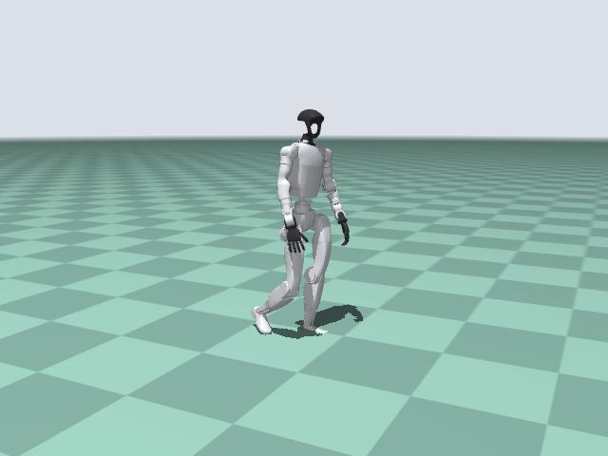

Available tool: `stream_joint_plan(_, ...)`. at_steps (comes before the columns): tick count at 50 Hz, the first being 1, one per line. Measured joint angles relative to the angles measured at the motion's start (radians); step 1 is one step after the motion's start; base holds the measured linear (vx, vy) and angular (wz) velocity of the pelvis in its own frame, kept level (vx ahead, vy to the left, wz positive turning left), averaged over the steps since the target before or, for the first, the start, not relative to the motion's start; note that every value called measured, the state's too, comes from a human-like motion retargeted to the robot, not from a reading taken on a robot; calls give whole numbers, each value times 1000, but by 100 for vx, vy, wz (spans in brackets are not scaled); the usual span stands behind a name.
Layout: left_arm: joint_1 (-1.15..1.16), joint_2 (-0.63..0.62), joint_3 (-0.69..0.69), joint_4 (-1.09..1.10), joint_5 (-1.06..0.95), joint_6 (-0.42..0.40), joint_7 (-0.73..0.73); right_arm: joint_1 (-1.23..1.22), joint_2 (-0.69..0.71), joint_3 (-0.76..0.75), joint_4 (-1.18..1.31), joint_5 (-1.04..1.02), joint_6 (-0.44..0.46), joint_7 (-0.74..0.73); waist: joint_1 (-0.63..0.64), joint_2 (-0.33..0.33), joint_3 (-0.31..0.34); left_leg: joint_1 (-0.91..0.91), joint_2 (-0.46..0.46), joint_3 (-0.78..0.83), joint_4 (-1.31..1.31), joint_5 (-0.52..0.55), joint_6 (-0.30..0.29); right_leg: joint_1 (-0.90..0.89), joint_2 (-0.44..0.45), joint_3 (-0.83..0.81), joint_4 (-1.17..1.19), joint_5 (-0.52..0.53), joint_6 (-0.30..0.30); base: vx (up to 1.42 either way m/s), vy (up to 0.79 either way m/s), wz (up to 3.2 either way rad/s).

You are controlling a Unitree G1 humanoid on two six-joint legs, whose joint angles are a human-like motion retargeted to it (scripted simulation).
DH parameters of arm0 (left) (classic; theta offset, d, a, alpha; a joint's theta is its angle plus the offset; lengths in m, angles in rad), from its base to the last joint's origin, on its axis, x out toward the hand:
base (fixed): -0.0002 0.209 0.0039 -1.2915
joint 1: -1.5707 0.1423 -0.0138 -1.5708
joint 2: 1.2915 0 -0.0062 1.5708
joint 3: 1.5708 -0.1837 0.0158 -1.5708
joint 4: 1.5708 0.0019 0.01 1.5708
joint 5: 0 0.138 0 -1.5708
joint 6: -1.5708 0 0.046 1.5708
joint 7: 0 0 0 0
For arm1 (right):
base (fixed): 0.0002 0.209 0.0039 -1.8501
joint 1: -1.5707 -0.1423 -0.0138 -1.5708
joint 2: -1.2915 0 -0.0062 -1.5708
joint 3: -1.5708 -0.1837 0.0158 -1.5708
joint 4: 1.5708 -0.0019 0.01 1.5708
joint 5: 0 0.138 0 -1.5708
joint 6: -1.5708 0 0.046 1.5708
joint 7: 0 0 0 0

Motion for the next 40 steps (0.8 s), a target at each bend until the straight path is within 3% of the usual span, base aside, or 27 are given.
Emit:
stream_joint_plan(10,-37,-4,-38,10,45,18,3,14,-11,-12,3,10,-3,-18,-33,35,15,116,15,11,-102,-16,-26,-144,-46,-157,-115,-81,-56,16,2,-18)
stream_joint_plan(25,-33,-16,-93,27,79,4,-34,44,-16,-11,20,13,3,-13,-29,82,7,188,49,25,-171,-34,-49,-217,42,-258,-444,28,-17,11,-2,-11)
stream_joint_plan(40,-13,-14,-117,52,99,-9,-40,54,-11,-5,30,16,-10,-28,-7,90,10,224,66,25,-160,-70,-40,-183,84,-263,-492,38,-27,6,-4,-9)
